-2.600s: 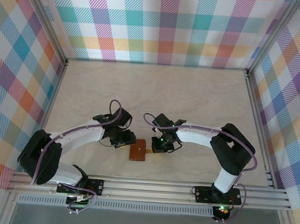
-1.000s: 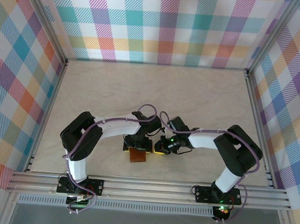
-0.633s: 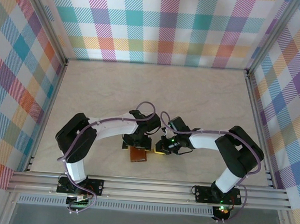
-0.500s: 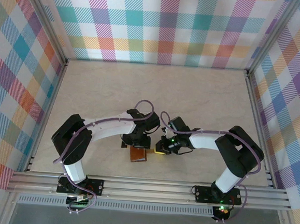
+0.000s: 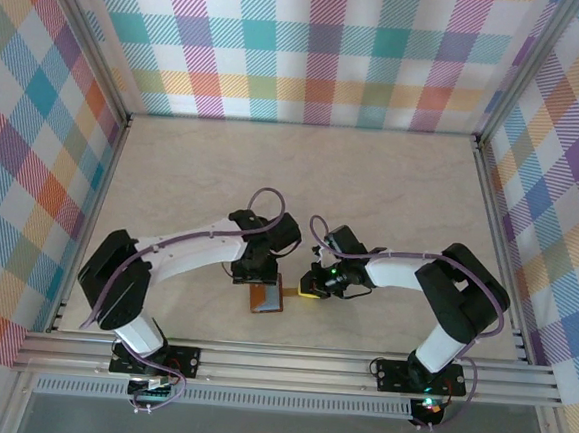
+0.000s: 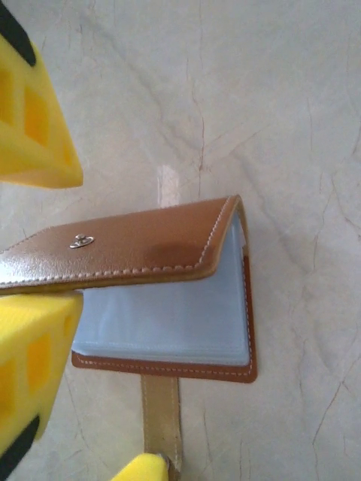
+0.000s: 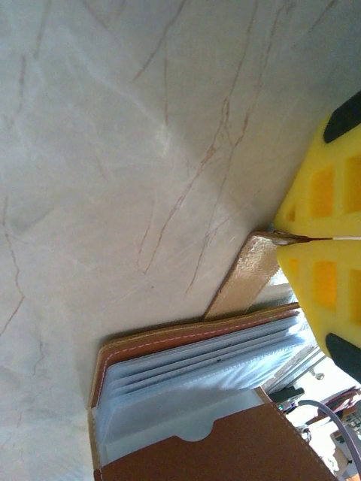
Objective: Take the credit cards out of the card holder
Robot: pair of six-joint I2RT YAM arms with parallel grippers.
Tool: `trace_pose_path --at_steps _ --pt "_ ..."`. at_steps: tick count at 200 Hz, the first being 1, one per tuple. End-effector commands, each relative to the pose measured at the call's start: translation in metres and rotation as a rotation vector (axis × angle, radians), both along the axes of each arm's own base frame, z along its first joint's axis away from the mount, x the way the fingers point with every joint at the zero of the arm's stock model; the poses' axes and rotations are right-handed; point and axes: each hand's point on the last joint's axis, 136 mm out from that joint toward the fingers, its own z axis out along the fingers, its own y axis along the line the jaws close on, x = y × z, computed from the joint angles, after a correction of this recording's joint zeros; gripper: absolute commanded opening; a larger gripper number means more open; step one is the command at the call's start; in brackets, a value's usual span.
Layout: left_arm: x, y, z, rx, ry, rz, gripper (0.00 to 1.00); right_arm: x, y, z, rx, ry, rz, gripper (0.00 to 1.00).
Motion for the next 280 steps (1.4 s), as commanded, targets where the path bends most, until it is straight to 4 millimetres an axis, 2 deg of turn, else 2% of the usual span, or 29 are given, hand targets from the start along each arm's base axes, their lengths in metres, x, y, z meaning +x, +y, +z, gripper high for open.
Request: trace_pose_path --at_steps 1,43,74,109,141,170,191,206,222,242,280 --pt "-0.008 0.021 -0.001 0.008 0.015 0.037 0.32 0.005 -0.016 -0.003 -0.079 -0.008 -0.051 0.05" --pt "-0.015 0.037 -0.016 -0.065 0.038 0.091 0.22 0.009 -0.024 0.008 -0.104 -0.041 -0.089 0.00" --pt "-0.017 0.035 -0.037 -0.141 0.078 0.111 0.19 0.010 -0.024 0.024 -0.084 -0.066 -0.100 0.00" --pt "-0.010 0.028 -0.060 -0.179 0.117 0.099 0.14 0.005 -0.015 0.050 -0.039 -0.096 -0.065 0.00" --pt "0.004 0.024 -0.068 -0.207 0.112 0.086 0.10 -0.006 0.005 0.076 -0.017 -0.123 -0.009 0.00" --pt "0.025 0.027 -0.063 -0.247 0.061 0.079 0.06 -0.007 0.027 0.105 0.022 -0.161 0.010 0.00" --pt "0.038 0.039 -0.053 -0.264 0.033 0.099 0.05 -0.003 0.042 0.123 0.031 -0.193 0.024 0.00" --pt "0.041 0.050 -0.045 -0.281 0.010 0.113 0.05 -0.002 0.050 0.131 0.032 -0.205 0.036 0.00" --pt "0.041 0.059 -0.035 -0.298 -0.011 0.124 0.05 -0.002 0.059 0.135 0.041 -0.206 0.051 0.00" --pt "0.038 0.062 -0.025 -0.329 -0.020 0.122 0.05 0.000 0.066 0.136 0.028 -0.208 0.066 0.00" --pt "0.036 0.057 -0.013 -0.376 -0.029 0.119 0.08 0.005 0.062 0.136 -0.027 -0.222 0.062 0.00"
